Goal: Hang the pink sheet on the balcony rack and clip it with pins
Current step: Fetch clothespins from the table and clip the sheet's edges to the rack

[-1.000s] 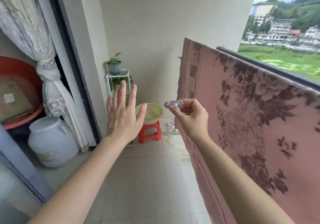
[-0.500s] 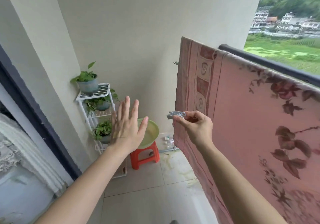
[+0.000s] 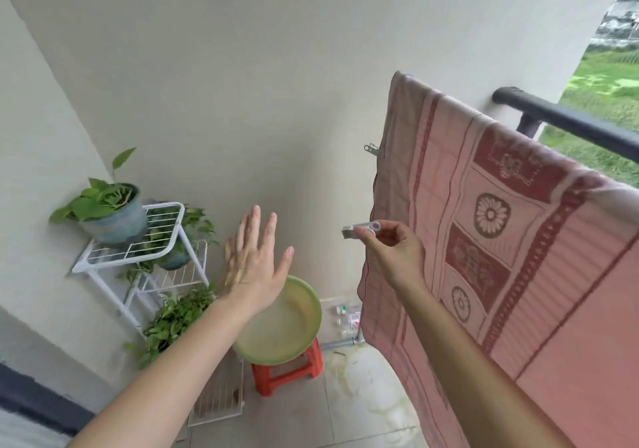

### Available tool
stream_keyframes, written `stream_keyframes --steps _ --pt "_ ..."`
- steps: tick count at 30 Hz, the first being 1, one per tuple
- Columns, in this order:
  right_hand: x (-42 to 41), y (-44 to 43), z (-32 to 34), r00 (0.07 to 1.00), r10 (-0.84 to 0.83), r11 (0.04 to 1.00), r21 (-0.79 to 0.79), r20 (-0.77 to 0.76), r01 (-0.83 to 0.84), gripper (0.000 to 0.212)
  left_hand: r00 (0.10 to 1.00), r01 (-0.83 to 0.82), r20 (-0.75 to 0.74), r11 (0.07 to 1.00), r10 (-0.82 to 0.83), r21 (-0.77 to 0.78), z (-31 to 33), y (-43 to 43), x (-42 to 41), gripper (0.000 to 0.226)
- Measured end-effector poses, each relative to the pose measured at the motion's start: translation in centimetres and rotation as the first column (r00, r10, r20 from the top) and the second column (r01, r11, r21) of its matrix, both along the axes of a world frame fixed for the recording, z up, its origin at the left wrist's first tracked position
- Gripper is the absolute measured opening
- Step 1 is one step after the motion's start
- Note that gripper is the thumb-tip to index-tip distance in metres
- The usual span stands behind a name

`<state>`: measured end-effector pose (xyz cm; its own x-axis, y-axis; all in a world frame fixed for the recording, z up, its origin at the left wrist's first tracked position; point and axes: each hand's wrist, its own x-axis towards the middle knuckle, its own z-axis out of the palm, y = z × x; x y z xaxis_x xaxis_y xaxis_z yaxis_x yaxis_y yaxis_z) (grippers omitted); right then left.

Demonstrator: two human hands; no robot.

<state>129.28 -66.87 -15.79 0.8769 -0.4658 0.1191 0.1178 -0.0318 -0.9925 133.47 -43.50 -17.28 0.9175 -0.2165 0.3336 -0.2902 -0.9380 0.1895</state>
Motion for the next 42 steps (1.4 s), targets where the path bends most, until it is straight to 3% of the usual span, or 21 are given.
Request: stream_keyframes --steps 10,18,21,24,26,28,31,32,34,36,38,42 --pt "18.4 -3.8 -6.5 0.964 -0.22 0.971 -0.123 -0.149 0.202 0.029 0.951 0.153 -0.247 0.979 -0.184 -0.137 -7.8 -5.6 24.3 0.068" --pt "24.2 -6.5 -10.4 0.856 -0.43 0.903 -0.12 -0.287 0.413 0.035 0.681 0.392 -0.597 0.9 -0.423 -0.19 -15.7 -13.1 33.7 0.063" --pt "24.3 -7.0 -12.1 0.828 -0.439 0.897 -0.111 -0.35 0.429 0.038 0.565 0.374 -0.68 0.88 -0.467 -0.294 -18.5 -16.6 34.8 0.055" --pt "24.4 -7.5 -13.9 0.816 -0.414 0.907 -0.105 -0.403 0.409 0.044 0.515 0.319 -0.715 0.88 -0.473 -0.352 -21.1 -20.0 35.8 0.053" --pt "24.7 -7.5 -14.6 0.805 -0.404 0.91 -0.102 -0.433 0.402 0.046 0.478 0.257 -0.749 0.889 -0.458 -0.38 -22.7 -21.9 36.4 0.059" --pt "24.5 -8.0 -14.9 0.79 -0.414 0.903 -0.094 -0.452 0.419 0.052 0.409 0.211 -0.795 0.894 -0.448 -0.395 -24.0 -23.9 36.4 0.08" --pt "24.4 -8.6 -15.0 0.779 -0.414 0.902 -0.097 -0.471 0.421 0.049 0.348 0.276 -0.807 0.875 -0.478 -0.398 -26.0 -26.1 37.0 0.102" --pt "24.4 -8.8 -15.1 0.779 -0.407 0.906 -0.103 -0.477 0.411 0.043 0.345 0.314 -0.784 0.851 -0.516 -0.421 -26.5 -26.7 37.2 0.095" --pt "24.6 -9.1 -15.0 0.779 -0.4 0.911 -0.115 -0.484 0.396 0.036 0.358 0.354 -0.704 0.787 -0.613 -0.505 -27.3 -27.6 37.8 0.057" --pt "25.2 -9.5 -14.7 0.776 -0.408 0.909 -0.137 -0.481 0.394 0.036 0.363 0.329 -0.662 0.755 -0.656 -0.568 -27.6 -28.0 38.2 0.022" --pt "26.1 -9.9 -14.3 0.771 -0.398 0.915 -0.156 -0.496 0.372 0.04 0.321 0.263 -0.692 0.763 -0.646 -0.59 -27.8 -27.6 38.6 0.005" --pt "28.4 -9.9 -13.5 0.794 -0.335 0.942 -0.146 -0.508 0.303 0.044 0.267 0.145 -0.705 0.75 -0.657 -0.645 -28.1 -26.2 39.7 0.034"
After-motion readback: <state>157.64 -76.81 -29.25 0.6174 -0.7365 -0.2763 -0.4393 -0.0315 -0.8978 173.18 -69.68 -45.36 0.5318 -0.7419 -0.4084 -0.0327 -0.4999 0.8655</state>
